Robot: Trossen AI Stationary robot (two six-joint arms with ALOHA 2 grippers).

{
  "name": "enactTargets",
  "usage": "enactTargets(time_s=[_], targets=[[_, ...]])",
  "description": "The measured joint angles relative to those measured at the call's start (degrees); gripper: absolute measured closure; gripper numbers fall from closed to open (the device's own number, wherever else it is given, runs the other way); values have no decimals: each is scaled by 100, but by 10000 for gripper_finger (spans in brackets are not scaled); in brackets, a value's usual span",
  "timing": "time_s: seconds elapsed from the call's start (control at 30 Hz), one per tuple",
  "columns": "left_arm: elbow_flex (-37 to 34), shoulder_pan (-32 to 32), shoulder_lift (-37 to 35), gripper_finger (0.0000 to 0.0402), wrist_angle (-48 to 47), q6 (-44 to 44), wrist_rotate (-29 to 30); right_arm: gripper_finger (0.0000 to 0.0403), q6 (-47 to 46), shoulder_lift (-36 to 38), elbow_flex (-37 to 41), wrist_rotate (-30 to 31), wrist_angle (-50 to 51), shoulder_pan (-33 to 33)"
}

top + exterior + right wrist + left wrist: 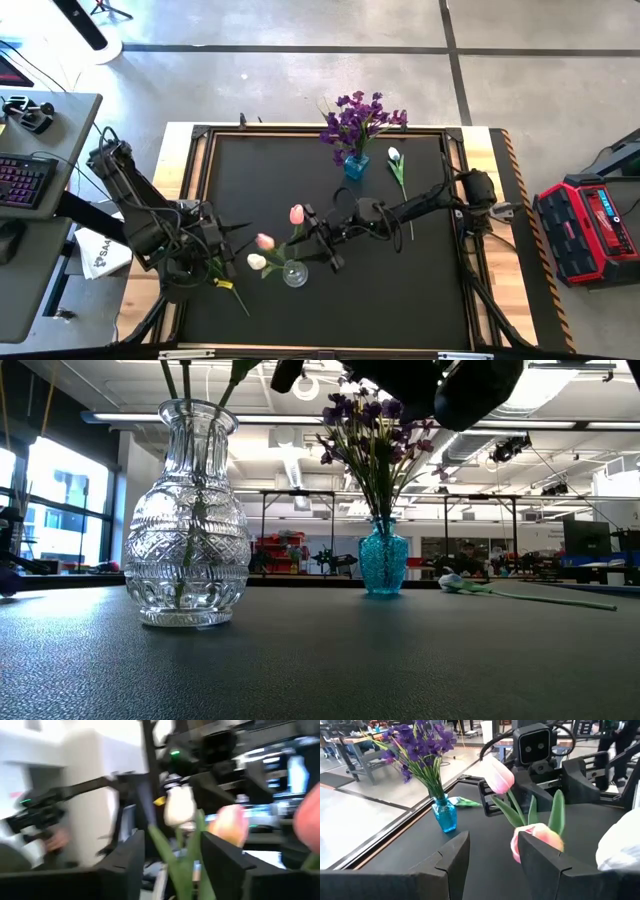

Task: Sort flowers into vase by color
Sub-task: Put the pink flower into the transparent vase, then put the dark violet flower into the blue vase

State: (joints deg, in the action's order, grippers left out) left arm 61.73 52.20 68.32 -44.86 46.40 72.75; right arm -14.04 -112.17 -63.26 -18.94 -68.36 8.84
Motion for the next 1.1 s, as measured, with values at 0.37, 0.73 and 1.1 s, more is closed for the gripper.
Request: enactTargets(time_s=[0.37, 0.73, 1.1], targets=[[2, 592, -309, 245, 738, -656, 516, 195, -164, 872, 0, -2318, 1386, -2], [2, 1061, -301, 245, 1590, -1780, 774, 215, 1242, 2497, 0, -487, 8151, 687], [0, 1061, -169, 245, 1058, -715, 837, 222, -865, 2668, 454, 2887, 11257, 948]])
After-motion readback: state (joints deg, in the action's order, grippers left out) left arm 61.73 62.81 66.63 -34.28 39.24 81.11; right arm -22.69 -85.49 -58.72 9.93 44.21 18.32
